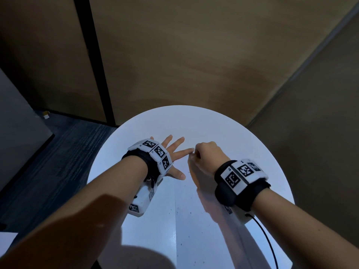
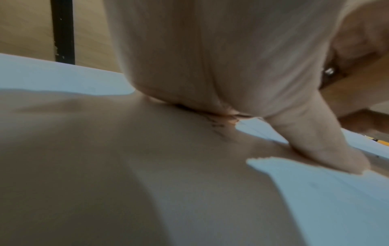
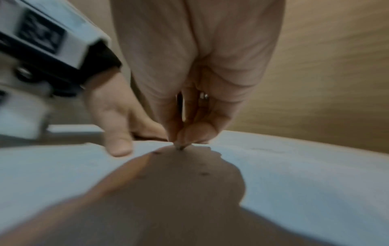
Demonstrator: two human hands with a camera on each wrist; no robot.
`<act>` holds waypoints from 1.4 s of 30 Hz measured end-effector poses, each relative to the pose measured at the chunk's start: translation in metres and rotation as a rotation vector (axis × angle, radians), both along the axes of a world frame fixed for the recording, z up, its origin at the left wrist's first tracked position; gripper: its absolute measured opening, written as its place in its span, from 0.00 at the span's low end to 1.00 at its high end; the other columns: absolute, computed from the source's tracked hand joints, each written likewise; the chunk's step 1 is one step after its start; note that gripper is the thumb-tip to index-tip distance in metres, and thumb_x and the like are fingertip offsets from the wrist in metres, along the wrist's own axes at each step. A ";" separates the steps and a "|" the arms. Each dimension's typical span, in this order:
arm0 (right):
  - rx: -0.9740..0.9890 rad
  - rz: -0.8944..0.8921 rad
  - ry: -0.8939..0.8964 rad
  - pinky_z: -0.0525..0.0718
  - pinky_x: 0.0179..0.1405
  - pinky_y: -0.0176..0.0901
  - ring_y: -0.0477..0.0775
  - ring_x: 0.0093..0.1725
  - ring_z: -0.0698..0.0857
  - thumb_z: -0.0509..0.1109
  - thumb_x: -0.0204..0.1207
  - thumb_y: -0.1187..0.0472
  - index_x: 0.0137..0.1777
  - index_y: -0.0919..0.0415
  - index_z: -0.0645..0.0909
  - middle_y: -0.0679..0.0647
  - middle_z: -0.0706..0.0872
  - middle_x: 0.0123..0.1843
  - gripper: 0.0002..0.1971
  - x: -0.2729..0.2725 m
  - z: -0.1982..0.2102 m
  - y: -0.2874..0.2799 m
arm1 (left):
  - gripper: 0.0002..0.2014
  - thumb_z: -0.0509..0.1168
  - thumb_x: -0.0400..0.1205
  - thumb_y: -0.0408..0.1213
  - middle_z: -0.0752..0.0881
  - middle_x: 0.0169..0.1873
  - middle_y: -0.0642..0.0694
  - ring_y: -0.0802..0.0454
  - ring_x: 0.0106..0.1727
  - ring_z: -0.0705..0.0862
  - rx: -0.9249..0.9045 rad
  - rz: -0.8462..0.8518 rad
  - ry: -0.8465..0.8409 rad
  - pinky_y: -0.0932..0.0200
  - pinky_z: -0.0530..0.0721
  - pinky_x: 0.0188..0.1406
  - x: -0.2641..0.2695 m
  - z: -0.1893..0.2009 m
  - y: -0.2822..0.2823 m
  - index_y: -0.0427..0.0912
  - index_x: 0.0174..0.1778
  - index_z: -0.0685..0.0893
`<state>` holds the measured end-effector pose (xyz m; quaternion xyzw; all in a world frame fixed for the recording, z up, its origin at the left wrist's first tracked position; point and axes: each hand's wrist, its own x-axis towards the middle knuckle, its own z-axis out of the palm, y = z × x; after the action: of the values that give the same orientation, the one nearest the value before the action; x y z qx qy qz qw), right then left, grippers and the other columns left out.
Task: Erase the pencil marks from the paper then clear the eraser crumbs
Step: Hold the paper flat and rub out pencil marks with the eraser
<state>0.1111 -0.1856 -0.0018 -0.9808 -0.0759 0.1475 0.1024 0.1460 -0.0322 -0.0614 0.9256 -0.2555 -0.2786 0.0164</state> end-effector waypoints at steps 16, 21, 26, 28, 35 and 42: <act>0.120 0.002 0.114 0.74 0.43 0.40 0.59 0.51 0.84 0.64 0.80 0.60 0.43 0.60 0.79 0.60 0.86 0.51 0.06 -0.003 0.000 0.001 | 0.46 0.57 0.68 0.77 0.26 0.78 0.61 0.45 0.81 0.29 -0.006 -0.008 -0.012 0.22 0.38 0.70 0.002 -0.004 0.002 0.79 0.69 0.28; 0.102 -0.038 0.115 0.75 0.42 0.42 0.60 0.51 0.84 0.62 0.80 0.61 0.43 0.60 0.76 0.61 0.85 0.52 0.06 -0.004 -0.004 0.006 | 0.47 0.57 0.70 0.76 0.28 0.79 0.60 0.46 0.82 0.31 -0.021 0.008 -0.032 0.23 0.37 0.71 -0.003 -0.005 0.002 0.74 0.75 0.31; 0.089 -0.065 0.114 0.78 0.46 0.44 0.59 0.53 0.83 0.64 0.79 0.58 0.44 0.59 0.77 0.58 0.84 0.54 0.05 -0.003 -0.005 0.004 | 0.40 0.49 0.77 0.71 0.30 0.80 0.57 0.46 0.82 0.32 -0.014 0.074 -0.023 0.26 0.38 0.73 -0.013 -0.004 0.003 0.69 0.78 0.33; 0.096 -0.072 0.124 0.77 0.44 0.42 0.57 0.51 0.83 0.67 0.77 0.56 0.39 0.57 0.74 0.57 0.85 0.51 0.08 -0.002 -0.004 0.001 | 0.34 0.44 0.81 0.68 0.31 0.81 0.58 0.48 0.82 0.33 -0.036 0.109 -0.022 0.26 0.37 0.73 -0.014 -0.004 0.002 0.69 0.78 0.34; 0.171 -0.134 0.051 0.74 0.43 0.39 0.53 0.46 0.81 0.69 0.77 0.57 0.46 0.60 0.82 0.57 0.86 0.49 0.06 0.012 0.008 0.000 | 0.34 0.42 0.80 0.69 0.30 0.81 0.53 0.45 0.82 0.33 0.045 0.165 -0.095 0.27 0.34 0.73 -0.018 -0.001 0.000 0.69 0.78 0.33; 0.138 -0.135 -0.028 0.80 0.47 0.43 0.56 0.52 0.83 0.68 0.78 0.57 0.51 0.60 0.82 0.56 0.86 0.53 0.08 0.013 -0.001 0.007 | 0.35 0.41 0.80 0.70 0.29 0.81 0.50 0.46 0.83 0.33 0.054 0.229 -0.104 0.29 0.34 0.74 -0.023 -0.001 0.000 0.67 0.78 0.31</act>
<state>0.1243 -0.1783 -0.0031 -0.9763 -0.0208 0.1209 0.1785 0.1228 -0.0318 -0.0624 0.9620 -0.1413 -0.2335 0.0100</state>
